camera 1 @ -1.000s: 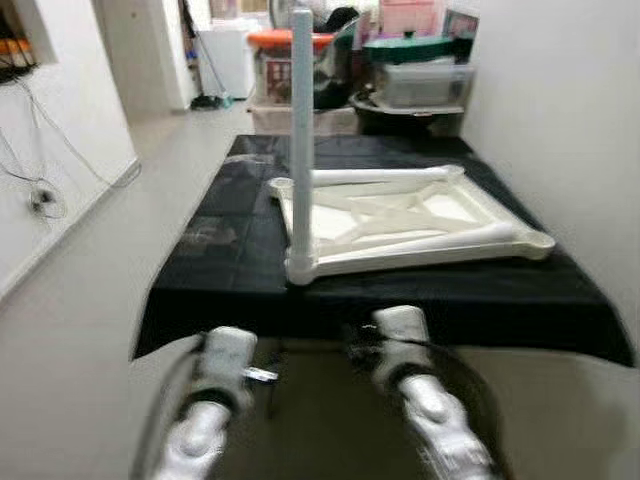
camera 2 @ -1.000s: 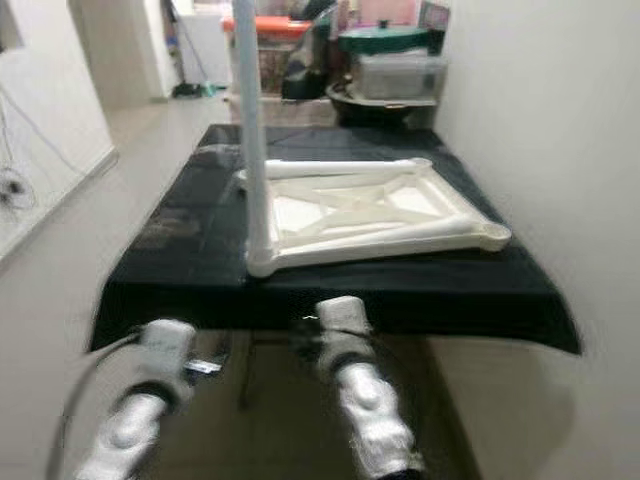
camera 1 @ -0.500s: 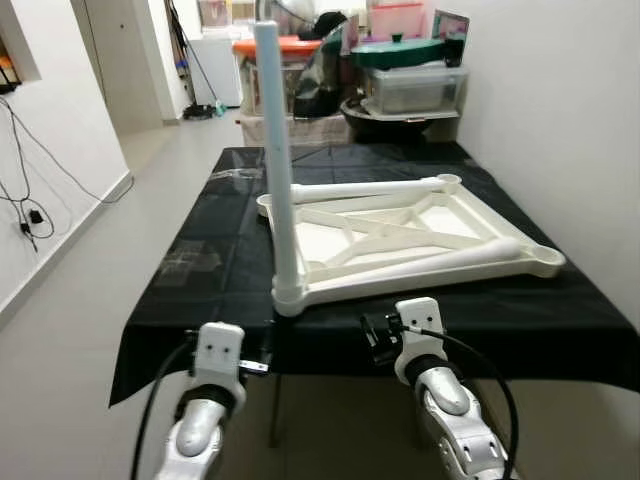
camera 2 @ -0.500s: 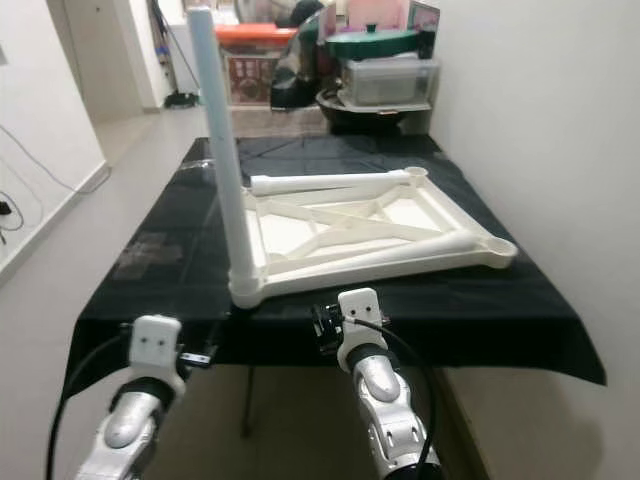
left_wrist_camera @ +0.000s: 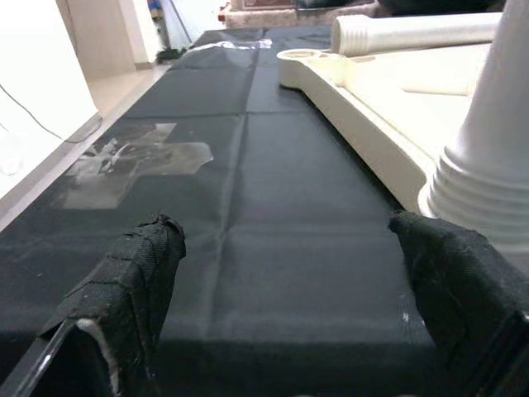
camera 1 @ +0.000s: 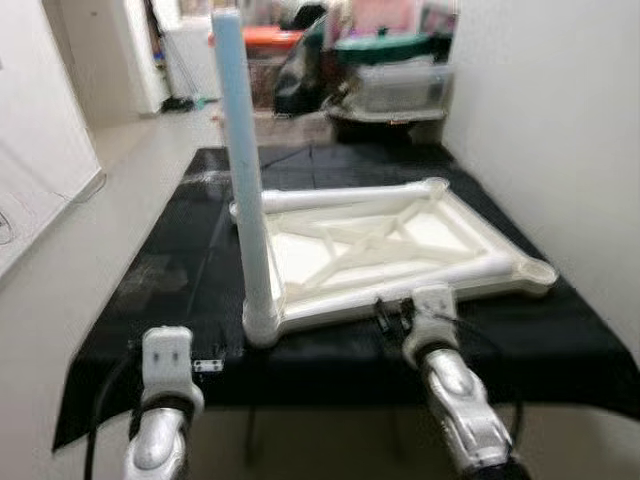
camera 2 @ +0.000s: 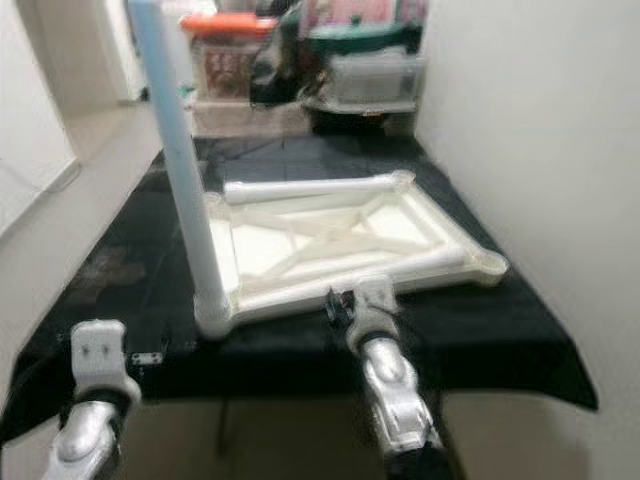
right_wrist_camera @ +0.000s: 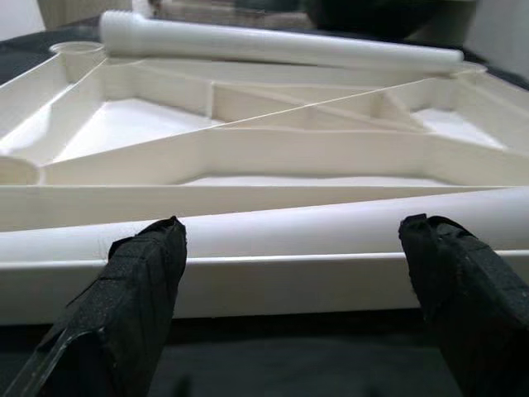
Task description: Building children table
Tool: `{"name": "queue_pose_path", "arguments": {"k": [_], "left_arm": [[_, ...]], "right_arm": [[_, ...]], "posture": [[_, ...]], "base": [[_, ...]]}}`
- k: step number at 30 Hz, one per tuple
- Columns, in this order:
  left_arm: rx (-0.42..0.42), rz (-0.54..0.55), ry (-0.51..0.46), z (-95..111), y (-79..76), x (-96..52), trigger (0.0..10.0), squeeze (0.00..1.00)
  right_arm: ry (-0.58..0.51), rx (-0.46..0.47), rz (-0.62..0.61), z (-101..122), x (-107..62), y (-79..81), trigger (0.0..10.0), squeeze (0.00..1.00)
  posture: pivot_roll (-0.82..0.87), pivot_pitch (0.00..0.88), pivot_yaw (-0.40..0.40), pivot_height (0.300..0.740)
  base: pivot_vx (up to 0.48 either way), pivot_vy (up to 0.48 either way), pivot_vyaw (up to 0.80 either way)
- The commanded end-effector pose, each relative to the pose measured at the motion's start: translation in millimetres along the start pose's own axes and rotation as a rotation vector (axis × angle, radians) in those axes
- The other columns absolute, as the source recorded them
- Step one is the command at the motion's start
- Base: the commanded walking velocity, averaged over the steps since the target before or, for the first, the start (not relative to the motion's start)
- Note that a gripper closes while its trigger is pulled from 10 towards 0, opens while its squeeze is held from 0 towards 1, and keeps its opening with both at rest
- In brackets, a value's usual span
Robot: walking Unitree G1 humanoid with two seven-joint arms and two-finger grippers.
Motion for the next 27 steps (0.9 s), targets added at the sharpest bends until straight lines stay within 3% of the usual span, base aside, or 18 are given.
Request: {"name": "queue_pose_path", "arguments": {"k": [1,9,15,27], "left_arm": [[0.010,-0.051,0.013,-3,-9.9,-2.9,10.0,0.00],[0.011,-0.183,0.012,0,-33.8,-6.0,10.0,0.00],[0.010,-0.225,0.011,0,-39.3,-7.0,10.0,0.00],[0.011,-0.255,0.017,0,-43.7,-9.2,10.0,0.00]], "right_arm": [[-0.007,0.009,-0.017,1,2.0,-5.3,10.0,0.00],[-0.034,-0.008,-0.048,11,10.3,-13.8,10.0,0.00],[-0.049,-0.013,-0.091,18,16.0,-18.6,10.0,0.00],[-0.062,0.022,-0.227,23,18.9,-38.6,10.0,0.00]], "posture": [[0.01,0.000,-0.025,0.740],[0.01,0.000,-0.027,0.740],[0.01,0.000,-0.031,0.740],[0.01,0.000,-0.028,0.740]], "base": [[0.000,0.000,0.00],[0.000,0.000,0.40],[0.000,0.000,0.79],[0.000,0.000,0.00]]}}
Point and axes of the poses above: a point about 5 cm out from each wrist's last joint towards the gripper, its own x axis pointing out of the wrist towards the gripper, its own z axis along the axis of the wrist's last joint, y = z × x, the point moved 1 cm from there along x, pointing out of the wrist towards the gripper, and after that the axes turned 3 degrees about x, right-handed, at the moved point
